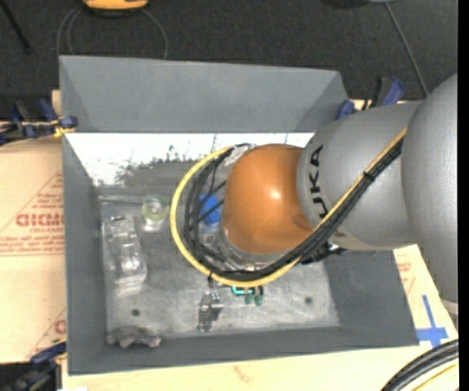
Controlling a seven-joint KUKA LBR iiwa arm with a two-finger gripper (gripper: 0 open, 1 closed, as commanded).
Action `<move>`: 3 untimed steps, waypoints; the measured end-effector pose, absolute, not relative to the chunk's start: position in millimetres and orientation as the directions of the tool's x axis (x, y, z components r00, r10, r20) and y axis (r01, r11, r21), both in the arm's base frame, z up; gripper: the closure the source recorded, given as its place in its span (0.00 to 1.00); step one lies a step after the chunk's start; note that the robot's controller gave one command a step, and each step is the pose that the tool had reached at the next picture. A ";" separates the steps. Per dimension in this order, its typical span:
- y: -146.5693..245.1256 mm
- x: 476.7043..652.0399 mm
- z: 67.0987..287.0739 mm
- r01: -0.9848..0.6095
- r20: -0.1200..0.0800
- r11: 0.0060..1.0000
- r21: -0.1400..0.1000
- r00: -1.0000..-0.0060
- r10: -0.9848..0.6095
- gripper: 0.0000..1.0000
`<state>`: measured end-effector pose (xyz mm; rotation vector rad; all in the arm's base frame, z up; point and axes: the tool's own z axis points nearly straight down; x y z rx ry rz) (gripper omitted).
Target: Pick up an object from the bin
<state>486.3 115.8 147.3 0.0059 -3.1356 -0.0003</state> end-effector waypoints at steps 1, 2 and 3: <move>54.9 516.8 70.8 -0.090 -0.009 0.996 0.002 -0.996 -0.090 0.00; 26.2 508.4 86.7 -0.087 -0.001 0.996 -0.001 -0.996 -0.087 0.00; -40.1 547.9 107.4 -0.147 -0.008 0.989 -0.003 -0.989 -0.147 0.00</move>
Offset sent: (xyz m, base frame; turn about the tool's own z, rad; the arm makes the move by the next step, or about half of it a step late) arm 0.0272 -0.0589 -0.0766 -0.0905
